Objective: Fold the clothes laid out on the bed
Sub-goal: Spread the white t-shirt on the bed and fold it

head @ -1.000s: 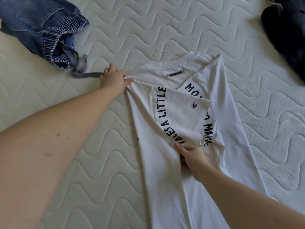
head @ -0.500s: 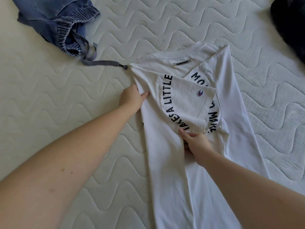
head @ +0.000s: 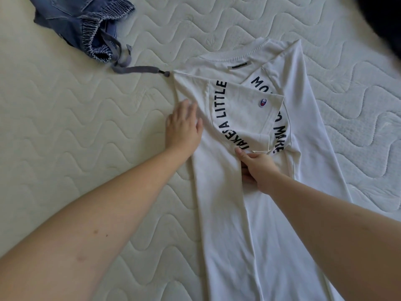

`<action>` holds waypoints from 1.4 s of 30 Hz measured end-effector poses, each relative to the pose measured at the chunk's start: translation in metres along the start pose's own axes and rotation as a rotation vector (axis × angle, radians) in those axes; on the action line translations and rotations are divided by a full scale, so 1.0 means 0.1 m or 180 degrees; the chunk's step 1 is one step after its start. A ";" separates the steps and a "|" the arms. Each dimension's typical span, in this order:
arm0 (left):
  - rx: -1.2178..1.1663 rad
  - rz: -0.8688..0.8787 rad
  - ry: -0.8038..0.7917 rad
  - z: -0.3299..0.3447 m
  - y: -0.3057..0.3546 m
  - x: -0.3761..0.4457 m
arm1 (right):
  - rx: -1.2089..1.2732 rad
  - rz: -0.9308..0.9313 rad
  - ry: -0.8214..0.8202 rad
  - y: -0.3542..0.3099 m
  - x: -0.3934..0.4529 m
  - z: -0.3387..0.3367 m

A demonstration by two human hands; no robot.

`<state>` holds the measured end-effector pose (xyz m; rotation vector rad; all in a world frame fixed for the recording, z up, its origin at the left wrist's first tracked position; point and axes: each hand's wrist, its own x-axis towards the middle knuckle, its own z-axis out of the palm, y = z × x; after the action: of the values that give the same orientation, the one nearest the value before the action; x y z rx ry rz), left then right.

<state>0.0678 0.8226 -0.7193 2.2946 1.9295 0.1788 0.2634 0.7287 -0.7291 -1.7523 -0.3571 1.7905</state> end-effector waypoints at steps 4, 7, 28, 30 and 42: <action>0.0382 0.0343 -0.0631 0.26 -0.05 -0.36 | 0.0010 0.0008 -0.0044 -0.01 0.00 0.00; 0.0465 0.0139 -0.0711 0.31 -0.11 -0.48 | -0.0058 -0.0011 -0.0128 -0.01 -0.01 -0.02; -0.0508 -0.1778 -0.0399 -0.10 0.18 -0.16 | -0.1553 -0.0885 0.0246 0.47 -0.69 0.16; -0.0359 -0.1764 -0.0484 -0.09 0.17 -0.15 | -0.1586 -0.0908 0.0151 0.48 -0.68 0.18; -0.0732 -0.1845 -0.0644 -0.10 -0.06 -0.20 | -0.1428 -0.0720 0.0264 0.70 -0.79 -0.01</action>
<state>0.0565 0.8039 -0.7110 1.4765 2.2265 0.0912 0.2444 0.6271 -0.7059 -1.9812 -0.9416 1.5512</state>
